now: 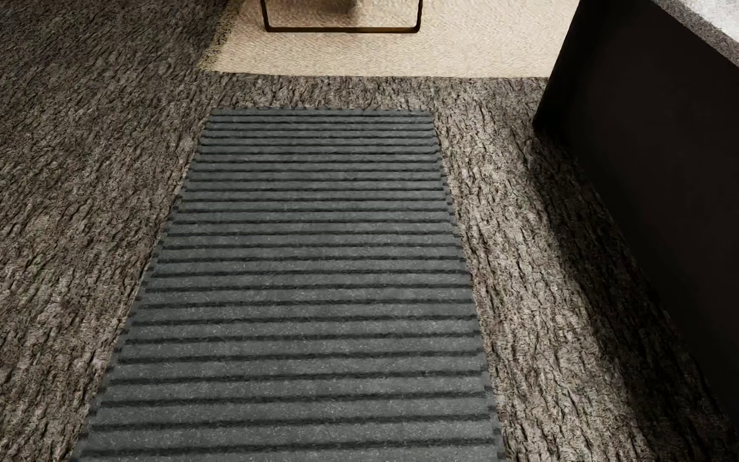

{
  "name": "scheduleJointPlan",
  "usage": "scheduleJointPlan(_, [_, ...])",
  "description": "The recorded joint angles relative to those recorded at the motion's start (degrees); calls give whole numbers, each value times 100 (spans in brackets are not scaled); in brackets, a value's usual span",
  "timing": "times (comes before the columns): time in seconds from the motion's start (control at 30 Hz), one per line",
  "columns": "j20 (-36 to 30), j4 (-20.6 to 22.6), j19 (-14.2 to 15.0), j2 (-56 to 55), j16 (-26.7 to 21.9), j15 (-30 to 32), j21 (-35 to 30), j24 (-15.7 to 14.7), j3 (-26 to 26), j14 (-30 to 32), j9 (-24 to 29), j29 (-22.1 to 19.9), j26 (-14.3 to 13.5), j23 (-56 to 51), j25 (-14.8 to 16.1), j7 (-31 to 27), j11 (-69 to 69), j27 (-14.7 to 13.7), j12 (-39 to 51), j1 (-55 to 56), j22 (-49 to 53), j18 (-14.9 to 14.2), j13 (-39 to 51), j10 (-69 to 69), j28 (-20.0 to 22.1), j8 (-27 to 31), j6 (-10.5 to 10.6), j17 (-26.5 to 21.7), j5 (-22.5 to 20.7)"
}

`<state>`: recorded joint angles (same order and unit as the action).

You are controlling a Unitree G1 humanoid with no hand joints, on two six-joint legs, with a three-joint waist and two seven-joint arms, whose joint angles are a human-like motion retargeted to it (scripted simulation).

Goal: Approach the armchair

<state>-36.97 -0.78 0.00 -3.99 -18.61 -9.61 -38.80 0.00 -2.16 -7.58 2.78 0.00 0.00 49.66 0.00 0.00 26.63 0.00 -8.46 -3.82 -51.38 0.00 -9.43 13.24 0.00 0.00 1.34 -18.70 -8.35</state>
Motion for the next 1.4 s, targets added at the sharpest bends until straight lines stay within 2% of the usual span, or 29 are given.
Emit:
scheduleJointPlan(0.03, [383, -23, 0, -145, -15, 94, -27, 0, 150, -137, -21, 0, 0, 9, 0, 0, 80, 0, -37, 152, -73, 0, 47, 130, 0, 0, 5, 14, -60])
scheduleJointPlan(0.07, [547, -32, 0, -93, 14, 51, -14, 0, -180, -432, -102, 0, 0, -47, 0, 0, 151, 0, -217, -69, -51, 0, -75, -372, 0, 0, 84, -8, -144])
scheduleJointPlan(0.1, [422, 10, 0, -124, -29, 118, -27, 0, 26, -1152, -14, 0, 0, -98, 0, 0, 209, 0, -193, 233, -31, 0, -1, 1524, 0, 0, 17, -30, -100])
scheduleJointPlan(0.17, [431, -72, 0, 84, -39, -242, 98, 0, -65, -1244, 129, 0, 0, -352, 0, 0, 214, 0, -316, 892, 24, 0, 0, 2606, 0, 0, 74, -74, -194])
scheduleJointPlan(0.23, [484, -158, 0, 502, 83, -483, -198, 0, -211, -1019, 434, 0, 0, -408, 0, 0, 246, 0, -382, 1543, -123, 0, 219, 3942, 0, 0, 145, -218, -181])
scheduleJointPlan(0.3, [455, -176, 0, 672, 43, -811, -98, 0, -786, -961, 316, 0, 0, -342, 0, 0, 81, 0, -587, 2218, -98, 0, 399, 3947, 0, 0, -1, -146, -27])
scheduleJointPlan(0.47, [511, -308, 0, 1918, -3, -1956, 177, 0, -1284, 202, 419, 0, 0, -671, 0, 0, -376, 0, -841, 3343, -519, 0, 766, 2390, 0, 0, -27, -196, 131])
scheduleJointPlan(0.53, [568, -354, 0, 2266, -4, -2034, 184, 0, -1491, 146, 467, 0, 0, -614, 0, 0, -370, 0, -872, 3582, -619, 0, 871, 2243, 0, 0, -29, -218, 214])
scheduleJointPlan(0.6, [479, -330, 0, 2493, -72, -1663, -26, 0, -1769, 176, 448, 0, 0, -418, 0, 0, -233, 0, -896, 3788, -620, 0, 814, 3013, 0, 0, -123, -201, 405])
scheduleJointPlan(0.63, [331, -224, 0, 2463, -82, -1138, -28, 0, -1840, 35, 427, 0, 0, -197, 0, 0, 32, 0, -829, 3825, -732, 0, 706, 3382, 0, 0, -275, -96, 595])
scheduleJointPlan(0.7, [535, -68, 0, 2122, -52, 571, 7, 0, -1719, -458, 343, 0, 0, -161, 0, 0, 1346, 0, -793, 3387, -725, 0, 232, 3757, 0, 0, -263, -39, 740])
scheduleJointPlan(0.73, [663, 104, 0, 1671, -20, 1293, -239, 0, -1399, -660, 406, 0, 0, -111, 0, 0, 2383, 0, -722, 3071, -698, 0, 160, 3715, 0, 0, -263, -85, 764])
scheduleJointPlan(0.77, [709, 187, 0, 893, 38, 1367, -182, 0, -1216, -898, 387, 0, 0, -205, 0, 0, 3715, 0, -622, 2853, -527, 0, 9, 3682, 0, 0, -227, -136, 782])
scheduleJointPlan(0.8, [694, 218, 0, 337, 17, 1270, -428, 0, -1009, -1018, 447, 0, 0, -13, 0, 0, 4630, 0, -561, 2314, -359, 0, -40, 3455, 0, 0, -161, -148, 741])
scheduleJointPlan(0.83, [803, 216, 0, -250, 41, 1253, -137, 0, -543, -1033, 516, 0, 0, 40, 0, 0, 5028, 0, -469, 1848, -114, 0, -182, 3151, 0, 0, -38, -100, 580])
scheduleJointPlan(0.87, [754, 206, 0, -835, 7, 1278, -15, 0, -174, -1066, 514, 0, 0, -67, 0, 0, 4875, 0, -363, 1394, 140, 0, -364, 2810, 0, 0, 54, -164, 504])
scheduleJointPlan(0.97, [1049, 18, 0, -1731, -112, 2521, -288, 0, 703, -1278, 570, 0, 0, 77, 0, 0, 1983, 0, -208, -188, 777, 0, -624, 1841, 0, 0, 281, -288, 327])
scheduleJointPlan(1.0, [1065, -2, 0, -1931, -180, 2150, -261, 0, 907, -1504, 521, 0, 0, 28, 0, 0, 962, 0, -90, -550, 938, 0, -739, 1651, 0, 0, 286, -319, 344])
scheduleJointPlan(1.07, [1109, 12, 0, -2143, -272, -455, -299, 0, 1026, -1963, 399, 0, 0, 206, 0, 0, -121, 0, 172, -1191, 1028, 0, -858, 1511, 0, 0, 309, -292, 333])
scheduleJointPlan(1.1, [1256, -5, 0, -2276, -236, -747, -416, 0, 1204, -2053, 380, 0, 0, 247, 0, 0, -49, 0, 217, -1339, 967, 0, -882, 1599, 0, 0, 319, -294, 398])
scheduleJointPlan(1.13, [1311, -80, 0, -2380, -207, 281, -496, 0, 1313, -1923, 423, 0, 0, 314, 0, 0, 66, 0, 219, -1526, 861, 0, -906, 1781, 0, 0, 385, -267, 305])
scheduleJointPlan(1.17, [1408, -190, 0, -2634, -116, 1645, -513, 0, 1374, -1437, 392, 0, 0, 323, 0, 0, 528, 0, 172, -1575, 710, 0, -937, 2052, 0, 0, 506, -266, 224])
scheduleJointPlan(1.2, [1471, -390, 0, -2642, 9, 2287, -595, 0, 1419, -573, 424, 0, 0, 411, 0, 0, 1027, 0, 19, -1534, 518, 0, -896, 2633, 0, 0, 683, -252, 66])
scheduleJointPlan(1.23, [1365, -518, 0, -2341, 98, 2277, -624, 0, 1282, 591, 415, 0, 0, 475, 0, 0, 1244, 0, -166, -1331, 306, 0, -892, 3586, 0, 0, 770, -264, -108])
scheduleJointPlan(1.27, [1277, -589, 0, -2085, 136, 2175, -440, 0, 1105, 1319, 365, 0, 0, 495, 0, 0, 1388, 0, -342, -757, 218, 0, -893, 4768, 0, 0, 765, -214, -287])
scheduleJointPlan(1.3, [1011, -712, 0, -1623, 128, 1884, -454, 0, 907, 880, 437, 0, 0, 336, 0, 0, 1331, 0, -446, -229, 138, 0, -810, 5925, 0, 0, 808, -261, -422])
scheduleJointPlan(1.33, [895, -755, 0, -1046, 124, 1457, -403, 0, 609, -72, 499, 0, 0, 248, 0, 0, 1150, 0, -561, 285, 116, 0, -692, 6581, 0, 0, 760, -268, -414])
scheduleJointPlan(1.37, [803, -675, 0, -500, 77, 1066, -477, 0, 249, -713, 520, 0, 0, 129, 0, 0, 917, 0, -652, 816, 20, 0, -505, 6778, 0, 0, 581, -288, -316])
scheduleJointPlan(1.4, [909, -650, 0, -86, 72, 647, -435, 0, -131, -1005, 445, 0, 0, 55, 0, 0, 713, 0, -783, 1334, -86, 0, -293, 6466, 0, 0, 426, -285, -238])
